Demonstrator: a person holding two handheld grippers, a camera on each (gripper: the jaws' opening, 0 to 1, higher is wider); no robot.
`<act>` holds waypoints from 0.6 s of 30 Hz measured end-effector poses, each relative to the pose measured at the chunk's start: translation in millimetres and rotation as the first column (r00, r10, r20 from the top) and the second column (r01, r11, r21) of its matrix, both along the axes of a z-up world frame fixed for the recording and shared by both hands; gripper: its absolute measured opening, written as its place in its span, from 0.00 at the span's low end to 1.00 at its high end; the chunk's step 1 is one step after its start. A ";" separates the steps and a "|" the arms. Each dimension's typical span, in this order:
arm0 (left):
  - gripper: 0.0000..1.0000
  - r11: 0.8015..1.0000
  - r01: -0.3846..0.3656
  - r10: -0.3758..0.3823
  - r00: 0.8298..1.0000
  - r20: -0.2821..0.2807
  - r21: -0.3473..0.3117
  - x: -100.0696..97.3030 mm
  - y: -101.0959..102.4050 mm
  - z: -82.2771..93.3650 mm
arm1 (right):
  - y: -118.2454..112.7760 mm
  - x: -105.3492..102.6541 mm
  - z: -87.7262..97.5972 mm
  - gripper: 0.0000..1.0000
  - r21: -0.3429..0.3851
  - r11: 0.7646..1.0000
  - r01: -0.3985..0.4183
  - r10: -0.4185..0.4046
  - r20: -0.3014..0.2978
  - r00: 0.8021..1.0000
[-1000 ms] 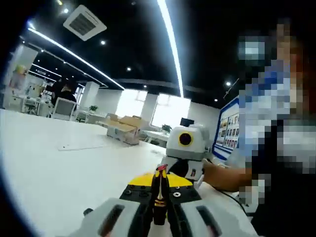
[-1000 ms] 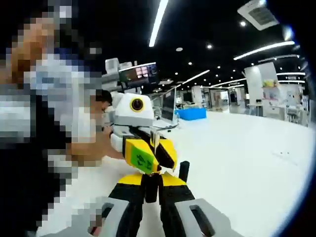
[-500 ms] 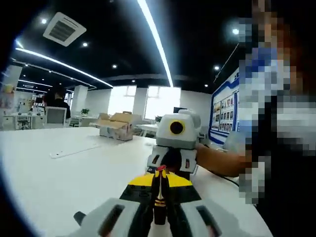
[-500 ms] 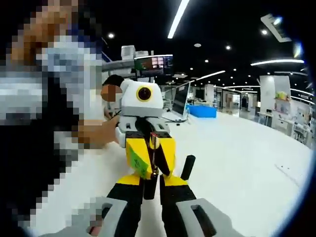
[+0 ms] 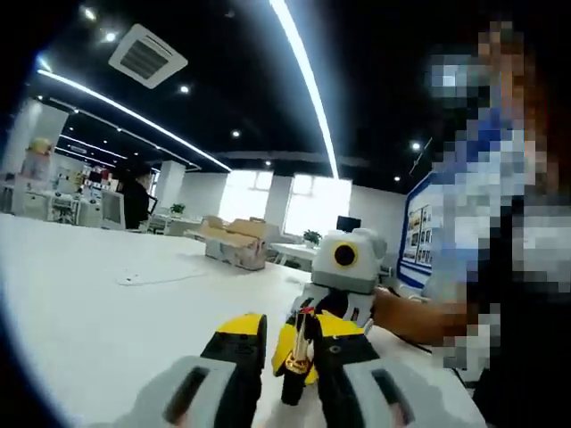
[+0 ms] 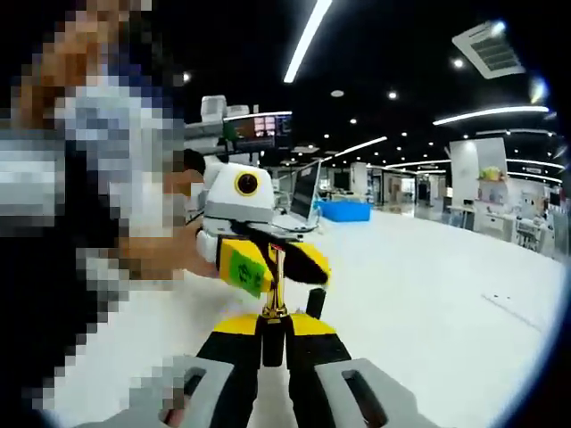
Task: Unscrew the lipstick cap, remove the lipstick, and put the cap back on the lipstick
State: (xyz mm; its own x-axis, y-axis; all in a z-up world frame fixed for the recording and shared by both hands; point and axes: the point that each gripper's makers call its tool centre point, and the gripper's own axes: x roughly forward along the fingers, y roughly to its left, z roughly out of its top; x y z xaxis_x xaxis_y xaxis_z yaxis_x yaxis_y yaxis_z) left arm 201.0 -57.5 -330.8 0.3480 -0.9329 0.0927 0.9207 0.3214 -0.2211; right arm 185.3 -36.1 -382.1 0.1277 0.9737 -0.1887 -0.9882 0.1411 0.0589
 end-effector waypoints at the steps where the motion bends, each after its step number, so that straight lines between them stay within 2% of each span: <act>1: 0.28 1.000 -0.006 0.006 1.000 -0.025 -0.028 2.5 4.3 3.1 | 0.2 2.3 -6.0 0.10 -0.016 1.000 0.007 -0.008 -0.002 1.000; 3: 0.28 0.999 -0.016 0.014 0.999 -0.046 -0.042 6.9 10.8 4.0 | 1.0 5.9 -17.3 0.10 -0.048 0.999 0.020 -0.020 -0.003 1.000; 6: 0.27 0.995 -0.052 0.047 0.997 -0.058 -0.082 14.6 18.9 9.1 | 2.1 6.9 -25.0 0.09 -0.064 0.998 0.011 -0.009 0.033 0.999; 8: 0.23 0.986 -0.108 0.102 0.993 -0.054 -0.124 23.0 27.1 16.4 | 2.4 6.6 -29.2 0.09 -0.079 0.997 0.001 0.005 0.065 0.998; 14: 0.23 0.964 -0.162 0.145 0.985 -0.093 -0.213 32.2 45.5 28.0 | 1.5 5.0 -24.6 0.10 -0.055 0.998 -0.008 0.011 0.058 0.998; 18: 0.23 0.956 -0.178 0.155 0.981 -0.114 -0.234 35.5 51.3 28.7 | -1.6 3.8 -24.7 0.10 -0.059 0.998 -0.025 0.030 0.077 0.997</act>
